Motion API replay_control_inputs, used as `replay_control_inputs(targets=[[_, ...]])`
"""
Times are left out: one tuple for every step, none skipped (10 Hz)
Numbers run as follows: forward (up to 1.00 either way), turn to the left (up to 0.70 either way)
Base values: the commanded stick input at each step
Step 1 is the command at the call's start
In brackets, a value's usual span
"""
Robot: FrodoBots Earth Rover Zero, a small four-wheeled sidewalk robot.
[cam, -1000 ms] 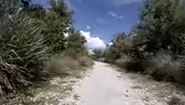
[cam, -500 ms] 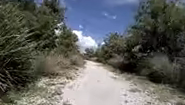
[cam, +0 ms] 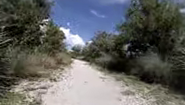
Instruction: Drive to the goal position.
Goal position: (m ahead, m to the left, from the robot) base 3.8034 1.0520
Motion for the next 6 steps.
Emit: replay_control_inputs(targets=[[0.50, 0.00], [0.50, 0.00], [0.50, 0.00], [0.50, 0.00], [0.50, 0.00], [0.50, 0.00]])
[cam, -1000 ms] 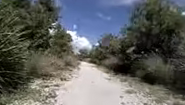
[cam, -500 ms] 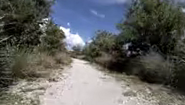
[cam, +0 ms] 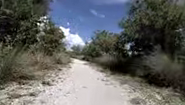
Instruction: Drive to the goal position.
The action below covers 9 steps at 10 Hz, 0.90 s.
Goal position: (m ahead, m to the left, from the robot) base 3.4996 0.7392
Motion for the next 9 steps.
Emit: replay_control_inputs(targets=[[0.50, 0.00], [0.50, 0.00], [0.50, 0.00], [0.50, 0.00], [0.50, 0.00], [0.50, 0.00], [0.50, 0.00], [0.50, 0.00], [0.50, 0.00]])
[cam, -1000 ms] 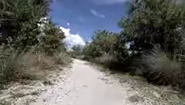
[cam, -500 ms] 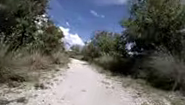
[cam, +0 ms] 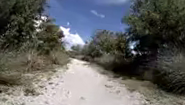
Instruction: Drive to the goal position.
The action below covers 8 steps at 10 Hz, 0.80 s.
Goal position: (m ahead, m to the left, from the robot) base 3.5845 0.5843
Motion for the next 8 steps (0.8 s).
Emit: replay_control_inputs(targets=[[0.50, 0.00], [0.50, 0.00], [0.50, 0.00], [0.50, 0.00], [0.50, 0.00], [0.50, 0.00], [0.50, 0.00], [0.50, 0.23]])
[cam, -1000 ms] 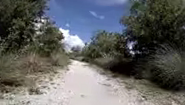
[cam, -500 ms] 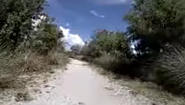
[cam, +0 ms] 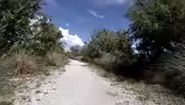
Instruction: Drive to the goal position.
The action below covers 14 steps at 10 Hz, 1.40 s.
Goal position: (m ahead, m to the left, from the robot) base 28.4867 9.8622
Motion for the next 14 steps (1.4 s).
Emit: replay_control_inputs(targets=[[0.50, 0.50], [0.50, 0.37], [0.50, 0.18], [0.50, 0.01], [0.50, 0.00], [0.50, 0.00], [0.50, 0.00], [0.50, 0.00], [0.50, 0.00], [0.50, 0.00], [0.50, 0.00], [0.50, 0.00], [0.50, 0.00], [0.50, 0.00]])
